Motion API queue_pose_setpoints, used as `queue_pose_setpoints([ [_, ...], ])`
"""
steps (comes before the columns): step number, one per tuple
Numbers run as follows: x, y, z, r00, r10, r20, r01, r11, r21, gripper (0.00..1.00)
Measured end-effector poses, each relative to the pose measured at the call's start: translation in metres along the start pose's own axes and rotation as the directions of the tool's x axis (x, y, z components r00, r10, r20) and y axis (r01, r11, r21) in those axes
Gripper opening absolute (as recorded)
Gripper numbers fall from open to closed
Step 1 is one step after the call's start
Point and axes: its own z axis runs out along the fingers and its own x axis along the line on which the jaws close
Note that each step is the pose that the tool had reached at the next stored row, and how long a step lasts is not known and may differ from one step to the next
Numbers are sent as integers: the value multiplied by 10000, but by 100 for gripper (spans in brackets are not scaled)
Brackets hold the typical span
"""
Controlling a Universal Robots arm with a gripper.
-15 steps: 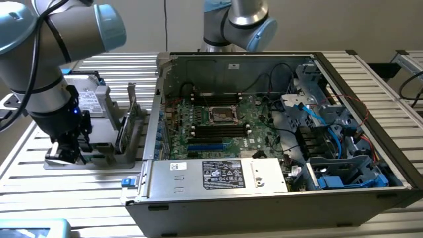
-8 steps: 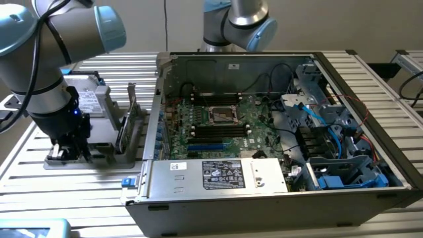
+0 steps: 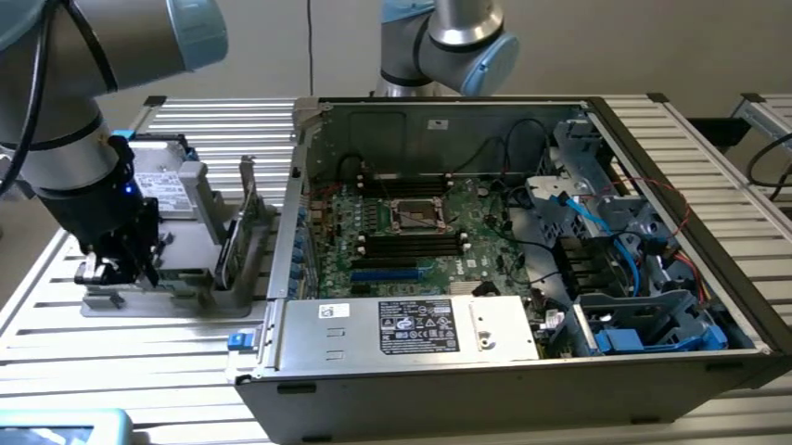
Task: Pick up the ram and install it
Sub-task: 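Pick up the ram and move it above insertion slot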
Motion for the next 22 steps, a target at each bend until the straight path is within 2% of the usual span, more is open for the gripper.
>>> queue_pose_setpoints([
  [13, 23, -3, -592, 10000, -9, -1, 9, 10000, 3, 12],
  [17, 45, -96, -776, 10000, -9, 5, 9, 10000, 1, 12],
  [22, 85, -248, -1006, 10000, -10, 49, 10, 10000, -2, 12],
])
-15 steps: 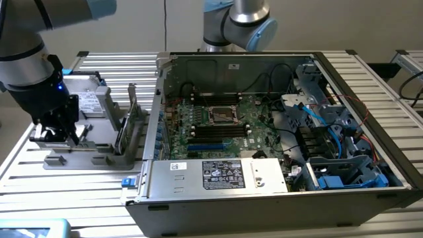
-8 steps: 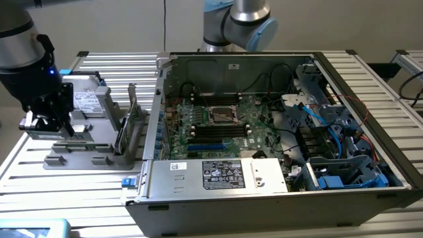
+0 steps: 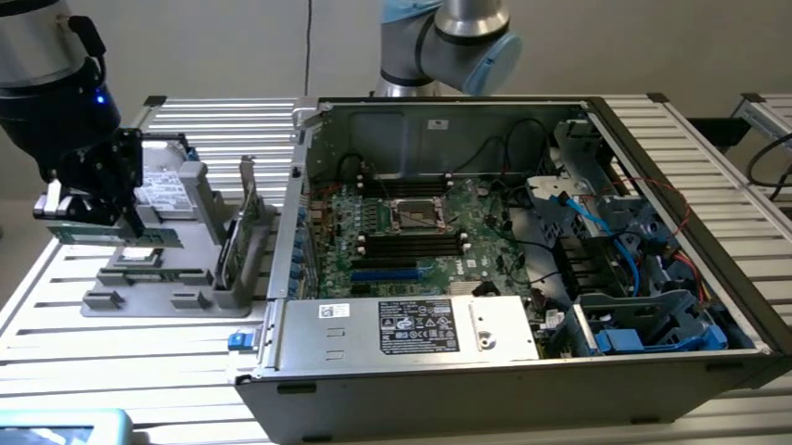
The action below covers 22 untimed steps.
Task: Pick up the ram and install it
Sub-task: 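Pick up the ram and move it above insertion slot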
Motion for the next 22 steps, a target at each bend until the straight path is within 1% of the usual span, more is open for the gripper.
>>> queue_pose_setpoints([
  [8, 63, -259, -373, 10000, -3, 70, 3, 10000, -7, 12],
  [15, 100, -507, -693, 9999, -4, 104, 5, 10000, -13, 12],
  [19, 90, -675, -806, 9999, -7, 112, 8, 10000, -19, 12],
  [22, 80, -809, -864, 9999, -8, 113, 9, 10000, -23, 12],
])
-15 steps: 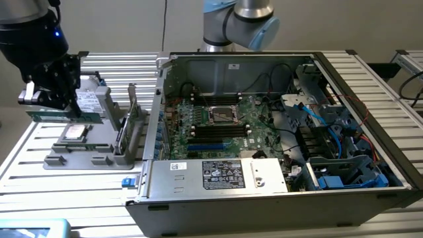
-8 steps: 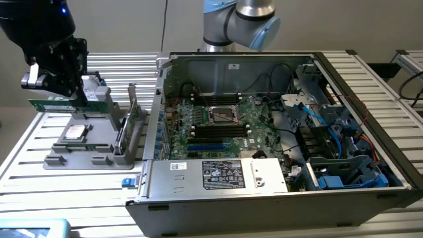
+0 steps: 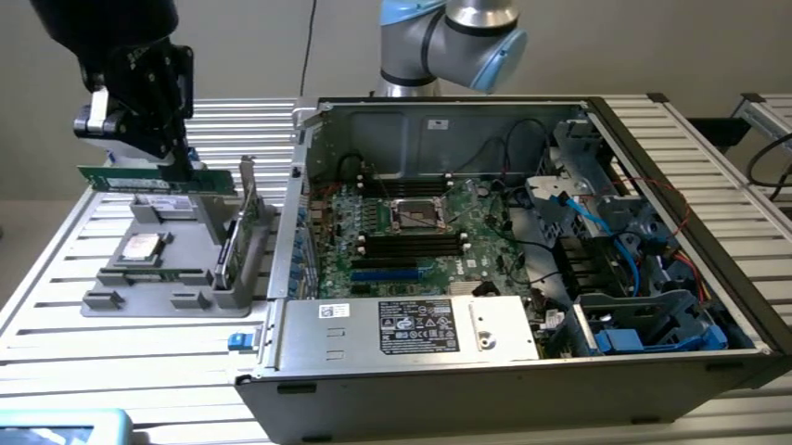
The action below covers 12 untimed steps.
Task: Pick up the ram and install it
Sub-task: 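Pick up the ram and move it above insertion slot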
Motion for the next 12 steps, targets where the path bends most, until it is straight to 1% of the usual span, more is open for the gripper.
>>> queue_pose_setpoints([
  [12, -54, -544, -33, 10000, -9, 2, 9, 10000, -1, 12],
])
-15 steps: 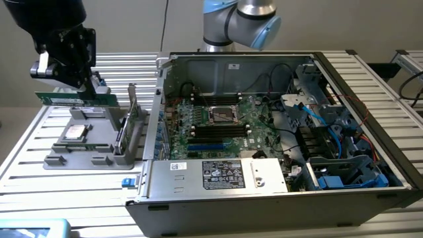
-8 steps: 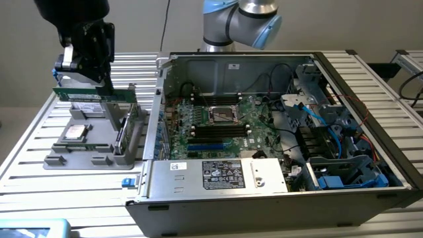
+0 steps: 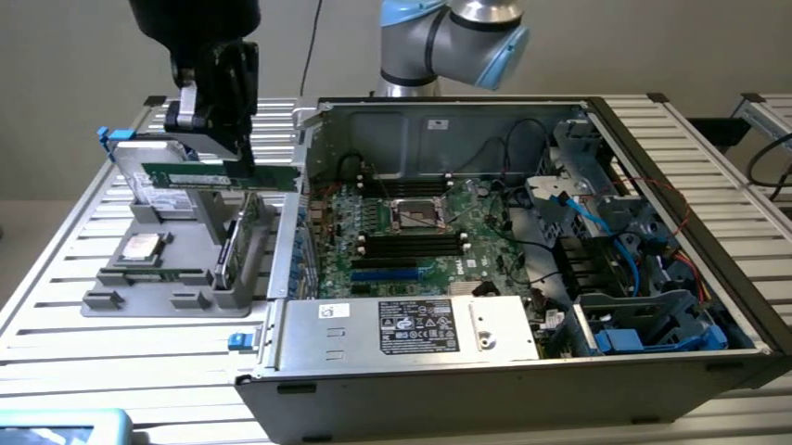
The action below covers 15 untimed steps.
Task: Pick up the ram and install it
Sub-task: 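Pick up the ram and move it above insertion slot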
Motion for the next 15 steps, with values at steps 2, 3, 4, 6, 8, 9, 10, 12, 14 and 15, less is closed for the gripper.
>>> queue_pose_setpoints([
  [2, -9, -92, -4, 10000, -6, -1, 6, 10000, -1, 12],
  [3, -14, -137, -6, 10000, -9, -3, 9, 10000, -2, 12],
  [4, -18, -181, -8, 10000, -13, -2, 13, 10000, -2, 12],
  [6, -27, -271, -10, 10000, -20, -1, 20, 10000, -1, 12],
  [8, -36, -360, -13, 10000, -28, -2, 28, 10000, -2, 12],
  [9, -40, -405, -14, 10000, -32, -1, 32, 10000, -2, 12],
  [10, -45, -451, -13, 10000, -37, -1, 37, 10000, -2, 12],
  [12, -54, -542, -13, 10000, -43, -2, 43, 10000, -3, 12],
  [14, -63, -632, -13, 10000, -48, -2, 48, 10000, -3, 12],
  [15, -68, -681, -13, 10000, -51, -3, 51, 10000, -3, 12],
])
